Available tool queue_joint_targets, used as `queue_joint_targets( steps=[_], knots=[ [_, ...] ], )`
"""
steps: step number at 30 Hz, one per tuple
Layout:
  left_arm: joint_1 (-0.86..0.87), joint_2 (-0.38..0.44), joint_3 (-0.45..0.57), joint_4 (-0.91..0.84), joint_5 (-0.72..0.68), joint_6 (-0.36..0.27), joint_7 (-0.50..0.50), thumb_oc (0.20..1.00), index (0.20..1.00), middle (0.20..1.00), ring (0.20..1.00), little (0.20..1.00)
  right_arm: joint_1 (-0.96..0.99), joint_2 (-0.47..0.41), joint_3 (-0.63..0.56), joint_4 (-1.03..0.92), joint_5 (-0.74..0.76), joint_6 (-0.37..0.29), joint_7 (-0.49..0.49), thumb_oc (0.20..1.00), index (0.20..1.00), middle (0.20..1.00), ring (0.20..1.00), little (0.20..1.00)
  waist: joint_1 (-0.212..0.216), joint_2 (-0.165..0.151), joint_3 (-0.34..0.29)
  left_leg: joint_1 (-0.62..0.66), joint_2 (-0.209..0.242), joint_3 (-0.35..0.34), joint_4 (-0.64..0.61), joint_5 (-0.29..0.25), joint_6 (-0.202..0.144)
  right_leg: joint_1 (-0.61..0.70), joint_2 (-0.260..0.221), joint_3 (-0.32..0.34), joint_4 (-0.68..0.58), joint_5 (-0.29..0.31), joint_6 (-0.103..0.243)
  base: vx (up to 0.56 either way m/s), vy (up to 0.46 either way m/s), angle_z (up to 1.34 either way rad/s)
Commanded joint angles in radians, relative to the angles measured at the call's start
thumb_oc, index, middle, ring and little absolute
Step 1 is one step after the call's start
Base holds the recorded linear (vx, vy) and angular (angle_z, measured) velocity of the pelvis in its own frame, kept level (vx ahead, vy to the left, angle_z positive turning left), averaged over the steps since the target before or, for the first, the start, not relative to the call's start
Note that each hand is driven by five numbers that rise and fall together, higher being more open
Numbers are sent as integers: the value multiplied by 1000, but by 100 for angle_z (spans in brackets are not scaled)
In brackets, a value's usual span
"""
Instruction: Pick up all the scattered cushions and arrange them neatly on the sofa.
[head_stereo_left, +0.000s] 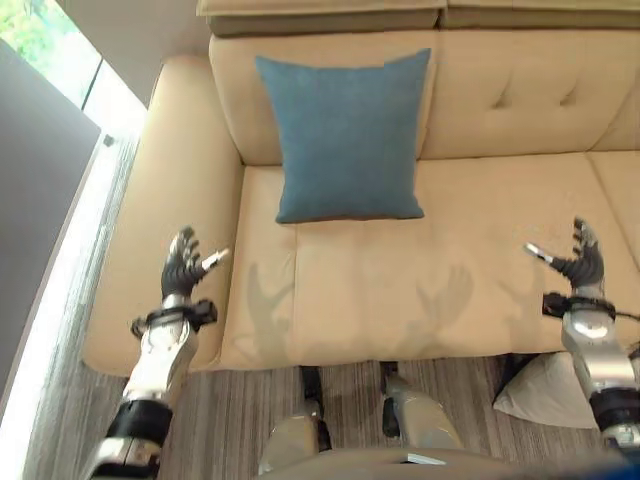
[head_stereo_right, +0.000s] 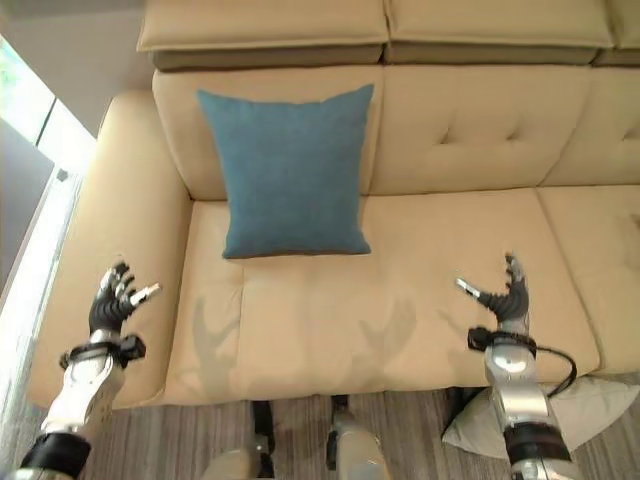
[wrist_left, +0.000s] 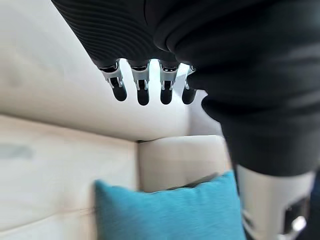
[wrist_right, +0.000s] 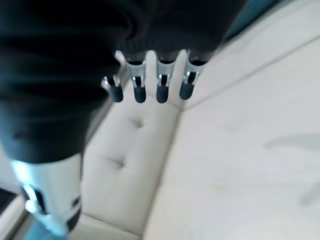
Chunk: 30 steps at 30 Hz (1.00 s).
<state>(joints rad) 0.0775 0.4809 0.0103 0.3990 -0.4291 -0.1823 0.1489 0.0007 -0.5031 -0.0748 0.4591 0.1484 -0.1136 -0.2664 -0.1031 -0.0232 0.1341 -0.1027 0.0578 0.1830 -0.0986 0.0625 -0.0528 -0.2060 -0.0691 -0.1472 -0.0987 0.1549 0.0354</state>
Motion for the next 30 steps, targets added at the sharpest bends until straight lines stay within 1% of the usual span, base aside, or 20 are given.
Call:
queue_joint_targets(
  steps=[1,2,3,4,7,12,16,18,19,20,21,22,23,24,25,26,27,28,29,30],
  knots=[
    [-49,-39,-8,139,132,3,-54,1000,1000,1000,1000,1000,-33,-6,23,82,-89,-27,74,1000,1000,1000,1000,1000,-9,24,-44,38,-22,1,11,-45,-20,107,-24,19,32,-116,102,-19,-30,-17],
    [-47,-39,-8,139,132,3,-54,1000,1000,1000,1000,1000,-32,-6,24,82,-89,-28,73,1000,1000,1000,1000,1000,-8,24,-43,41,-22,2,11,-46,-20,111,-23,20,30,-115,102,-37,-49,-22],
    [-21,-83,-15,204,154,14,-60,1000,1000,1000,1000,1000,-7,7,52,142,-121,-19,91,1000,1000,1000,1000,1000,-9,23,-51,58,-19,7,11,-48,-20,129,-21,21,25,-118,100,-29,-33,-25],
    [-21,-84,-15,205,154,13,-60,1000,1000,1000,1000,1000,-7,7,53,143,-121,-20,91,1000,1000,1000,1000,1000,-9,24,-50,60,-19,7,11,-48,-20,131,-21,21,25,-118,100,-48,-55,-18],
    [-3,-137,-37,372,185,35,-68,1000,1000,1000,1000,1000,19,46,124,295,-154,0,124,1000,1000,1000,1000,1000,-5,23,-61,88,-12,17,11,-47,-23,160,-15,18,23,-127,98,-72,-86,-7],
    [0,-170,-76,596,269,60,-86,1000,1000,1000,1000,1000,49,96,166,452,-178,11,132,1000,1000,1000,1000,1000,-16,28,-68,138,5,25,11,-52,-31,213,-4,9,43,-165,85,-46,-61,1],
    [5,-176,-78,663,292,68,-95,1000,1000,1000,1000,1000,58,110,172,523,-171,15,135,1000,1000,1000,1000,1000,-17,25,-65,161,12,26,24,-55,-33,242,4,10,40,-179,78,-35,-58,2],
    [-3,-179,-87,698,305,76,-93,1000,1000,1000,1000,1000,55,126,170,594,-145,21,141,1000,1000,1000,1000,1000,-17,16,-57,145,23,17,86,-69,-34,256,11,13,35,-187,68,-79,-63,0],
    [-3,-179,-87,698,305,76,-93,1000,1000,1000,1000,1000,55,126,170,594,-145,21,141,1000,1000,1000,1000,1000,-17,16,-57,145,23,16,86,-69,-34,255,11,13,35,-187,68,-93,-48,2],
    [-9,-183,-94,702,301,79,-95,1000,1000,1000,1000,1000,51,136,163,632,-124,23,137,1000,1000,1000,1000,1000,-15,9,-48,127,26,6,126,-76,-34,260,13,18,35,-187,61,-160,-26,7],
    [-22,-191,-100,706,291,79,-90,1000,1000,1000,1000,1000,39,143,166,659,-112,28,135,1000,1000,1000,1000,1000,-5,0,-29,106,17,-37,184,-101,-31,257,11,32,41,-185,56,-163,-26,11],
    [-23,-190,-100,706,291,79,-91,1000,1000,1000,1000,1000,39,143,166,659,-112,28,135,1000,1000,1000,1000,1000,-6,0,-31,102,17,-38,184,-99,-31,254,10,31,41,-184,56,-183,-4,6],
    [-29,-199,-109,704,284,76,-89,1000,1000,1000,1000,1000,28,144,170,677,-110,31,134,1000,1000,1000,1000,1000,3,-6,-20,92,-4,-82,217,-127,-30,245,7,43,50,-179,54,-207,24,-13],
    [-39,-211,-110,697,258,71,-85,1000,1000,1000,1000,1000,10,143,174,677,-106,30,130,1000,1000,1000,1000,1000,11,-15,-16,80,-44,-154,263,-164,-25,213,-1,64,61,-163,55,-274,56,-36],
    [-40,-217,-112,689,242,66,-83,1000,1000,1000,1000,1000,0,139,177,671,-104,32,131,1000,1000,1000,1000,1000,16,-15,-13,82,-65,-201,295,-178,-20,193,0,82,67,-150,56,-292,122,-77],
    [-41,-228,-116,689,220,60,-82,1000,1000,1000,1000,1000,-15,139,188,669,-108,36,135,1000,1000,1000,1000,1000,17,-9,-17,100,-94,-266,290,-197,-10,155,7,114,78,-133,58,-209,154,-105],
    [-45,-231,-122,692,223,63,-82,1000,1000,1000,1000,1000,-21,137,190,671,-115,38,131,1000,1000,1000,1000,1000,13,-4,-18,107,-103,-285,274,-217,-1,137,6,127,86,-126,64,-194,180,-112],
    [-52,-230,-126,693,226,64,-80,1000,1000,1000,1000,1000,-32,134,195,671,-119,38,127,1000,1000,1000,1000,1000,8,-1,-18,108,-107,-287,264,-219,3,115,3,135,96,-117,67,-209,250,-99],
    [-67,-223,-141,710,259,69,-81,1000,1000,1000,1000,1000,-46,143,202,683,-129,49,130,1000,1000,1000,1000,1000,-3,2,-19,118,-113,-274,221,-229,23,71,-2,156,110,-90,84,-283,337,-107],
    [-76,-217,-151,728,282,71,-86,1000,1000,1000,1000,1000,-58,151,213,692,-132,55,129,1000,1000,1000,1000,1000,-2,-3,-13,115,-130,-264,206,-224,35,37,-11,174,116,-66,106,-287,342,-99]
  ],
)
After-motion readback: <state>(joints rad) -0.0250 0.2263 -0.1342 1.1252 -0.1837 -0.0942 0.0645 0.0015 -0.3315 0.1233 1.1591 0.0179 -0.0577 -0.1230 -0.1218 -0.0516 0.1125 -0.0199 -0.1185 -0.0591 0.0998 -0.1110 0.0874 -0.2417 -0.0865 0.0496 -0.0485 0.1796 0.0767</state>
